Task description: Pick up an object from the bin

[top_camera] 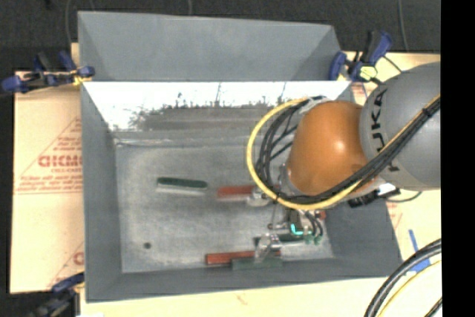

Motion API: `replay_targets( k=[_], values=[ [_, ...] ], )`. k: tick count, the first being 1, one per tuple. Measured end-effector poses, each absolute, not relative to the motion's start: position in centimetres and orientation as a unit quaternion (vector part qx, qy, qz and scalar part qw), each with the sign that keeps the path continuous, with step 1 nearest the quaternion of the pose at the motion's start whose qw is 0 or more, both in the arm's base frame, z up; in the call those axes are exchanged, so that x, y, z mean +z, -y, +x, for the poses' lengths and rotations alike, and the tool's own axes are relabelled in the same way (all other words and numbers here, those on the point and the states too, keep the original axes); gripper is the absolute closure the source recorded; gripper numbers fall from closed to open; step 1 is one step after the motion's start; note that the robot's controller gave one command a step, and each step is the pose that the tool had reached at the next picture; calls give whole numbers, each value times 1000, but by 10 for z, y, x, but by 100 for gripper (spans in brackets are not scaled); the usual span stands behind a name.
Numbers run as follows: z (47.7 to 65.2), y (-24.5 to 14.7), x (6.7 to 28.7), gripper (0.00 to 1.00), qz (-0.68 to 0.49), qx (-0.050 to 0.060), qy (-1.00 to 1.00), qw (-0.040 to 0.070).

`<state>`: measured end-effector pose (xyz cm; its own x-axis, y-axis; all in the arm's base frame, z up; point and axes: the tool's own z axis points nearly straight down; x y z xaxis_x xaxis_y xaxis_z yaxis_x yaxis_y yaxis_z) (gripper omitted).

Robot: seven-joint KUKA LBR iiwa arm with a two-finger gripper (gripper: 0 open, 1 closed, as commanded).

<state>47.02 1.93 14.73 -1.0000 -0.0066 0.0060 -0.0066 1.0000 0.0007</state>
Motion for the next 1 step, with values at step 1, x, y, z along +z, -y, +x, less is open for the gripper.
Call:
replay_targets(
  k=[1],
  values=[
    [472,-19,151,0,3,-1,1000,-1]
  ],
)
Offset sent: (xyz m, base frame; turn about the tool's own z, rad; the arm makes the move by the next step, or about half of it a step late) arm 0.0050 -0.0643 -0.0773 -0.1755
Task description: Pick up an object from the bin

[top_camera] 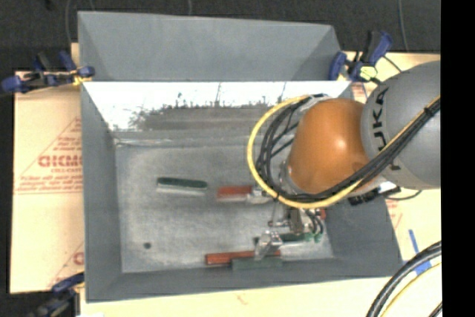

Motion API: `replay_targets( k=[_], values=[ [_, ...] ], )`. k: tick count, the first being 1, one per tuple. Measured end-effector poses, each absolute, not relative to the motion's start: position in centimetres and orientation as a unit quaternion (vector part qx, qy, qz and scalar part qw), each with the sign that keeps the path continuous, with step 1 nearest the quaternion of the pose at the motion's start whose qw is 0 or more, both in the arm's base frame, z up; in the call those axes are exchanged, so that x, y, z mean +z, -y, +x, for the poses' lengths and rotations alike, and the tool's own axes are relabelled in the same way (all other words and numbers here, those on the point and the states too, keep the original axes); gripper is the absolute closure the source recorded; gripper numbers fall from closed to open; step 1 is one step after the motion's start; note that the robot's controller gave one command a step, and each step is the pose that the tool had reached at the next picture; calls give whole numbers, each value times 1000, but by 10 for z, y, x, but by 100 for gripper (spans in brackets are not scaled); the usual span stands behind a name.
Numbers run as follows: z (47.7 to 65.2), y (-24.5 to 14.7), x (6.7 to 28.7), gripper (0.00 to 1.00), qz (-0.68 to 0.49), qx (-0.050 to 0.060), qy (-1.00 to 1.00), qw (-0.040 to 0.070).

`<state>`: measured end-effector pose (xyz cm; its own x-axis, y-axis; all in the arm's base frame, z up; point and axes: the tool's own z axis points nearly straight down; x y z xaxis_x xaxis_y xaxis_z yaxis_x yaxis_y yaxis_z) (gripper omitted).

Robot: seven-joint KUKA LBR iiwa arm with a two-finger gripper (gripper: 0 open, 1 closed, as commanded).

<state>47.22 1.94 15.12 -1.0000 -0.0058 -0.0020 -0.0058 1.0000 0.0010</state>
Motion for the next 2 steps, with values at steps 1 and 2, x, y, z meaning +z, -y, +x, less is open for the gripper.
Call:
replay_targets(
  k=[1,2],
  values=[
    [476,22,100,0,-60,0,-998,3],
    [481,37,84,0,-67,-1,-998,5]
  ],
)
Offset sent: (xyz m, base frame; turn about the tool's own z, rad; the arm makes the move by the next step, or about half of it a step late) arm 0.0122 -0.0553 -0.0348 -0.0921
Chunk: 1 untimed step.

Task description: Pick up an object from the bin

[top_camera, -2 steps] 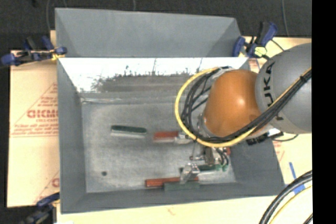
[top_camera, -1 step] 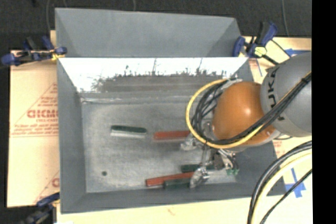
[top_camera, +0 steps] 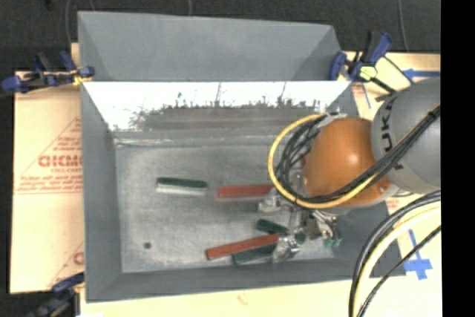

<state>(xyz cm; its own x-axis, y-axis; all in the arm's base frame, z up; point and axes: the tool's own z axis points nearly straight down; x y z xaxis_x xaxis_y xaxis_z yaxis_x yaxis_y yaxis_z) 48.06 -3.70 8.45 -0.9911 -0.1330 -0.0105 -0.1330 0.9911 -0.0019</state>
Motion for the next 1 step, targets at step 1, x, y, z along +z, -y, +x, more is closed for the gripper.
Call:
replay_targets(
  k=[1],
  values=[
    [486,45,100,0,34,0,-999,2]
  ],
)
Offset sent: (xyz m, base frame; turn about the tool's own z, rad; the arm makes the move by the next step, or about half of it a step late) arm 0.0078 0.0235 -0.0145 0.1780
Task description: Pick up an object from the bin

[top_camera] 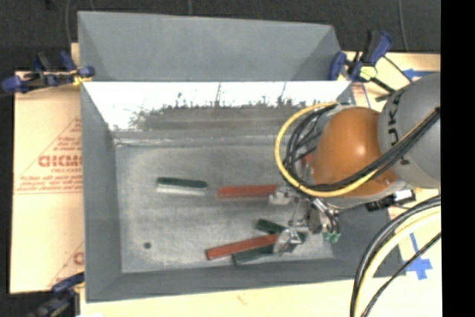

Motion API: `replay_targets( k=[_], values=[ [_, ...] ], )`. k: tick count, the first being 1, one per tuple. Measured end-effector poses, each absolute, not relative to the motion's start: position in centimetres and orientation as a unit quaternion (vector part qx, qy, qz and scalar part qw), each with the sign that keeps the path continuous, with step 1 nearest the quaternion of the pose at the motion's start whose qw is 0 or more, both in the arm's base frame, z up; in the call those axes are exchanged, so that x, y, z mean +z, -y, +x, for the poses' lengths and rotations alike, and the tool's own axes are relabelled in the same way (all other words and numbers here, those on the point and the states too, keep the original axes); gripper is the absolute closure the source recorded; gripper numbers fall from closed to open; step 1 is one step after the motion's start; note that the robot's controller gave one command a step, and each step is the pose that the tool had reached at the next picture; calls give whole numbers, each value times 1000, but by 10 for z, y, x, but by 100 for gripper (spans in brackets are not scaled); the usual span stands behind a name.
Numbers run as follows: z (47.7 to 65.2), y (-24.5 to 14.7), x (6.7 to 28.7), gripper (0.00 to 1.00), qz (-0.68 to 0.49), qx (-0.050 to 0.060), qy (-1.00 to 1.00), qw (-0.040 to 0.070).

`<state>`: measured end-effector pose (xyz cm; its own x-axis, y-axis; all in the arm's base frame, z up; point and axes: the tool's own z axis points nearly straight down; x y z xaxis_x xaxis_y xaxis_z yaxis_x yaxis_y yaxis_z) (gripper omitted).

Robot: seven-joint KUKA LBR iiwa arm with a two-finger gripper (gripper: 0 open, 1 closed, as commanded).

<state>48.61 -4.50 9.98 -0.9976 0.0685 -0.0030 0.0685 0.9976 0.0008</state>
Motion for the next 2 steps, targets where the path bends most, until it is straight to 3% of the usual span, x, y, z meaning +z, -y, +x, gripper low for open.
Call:
replay_targets(
  k=[1,2],
  values=[
    [491,18,75,0,23,-1,-1000,4],
    [494,24,78,100,95,3,-995,1]
  ],
)
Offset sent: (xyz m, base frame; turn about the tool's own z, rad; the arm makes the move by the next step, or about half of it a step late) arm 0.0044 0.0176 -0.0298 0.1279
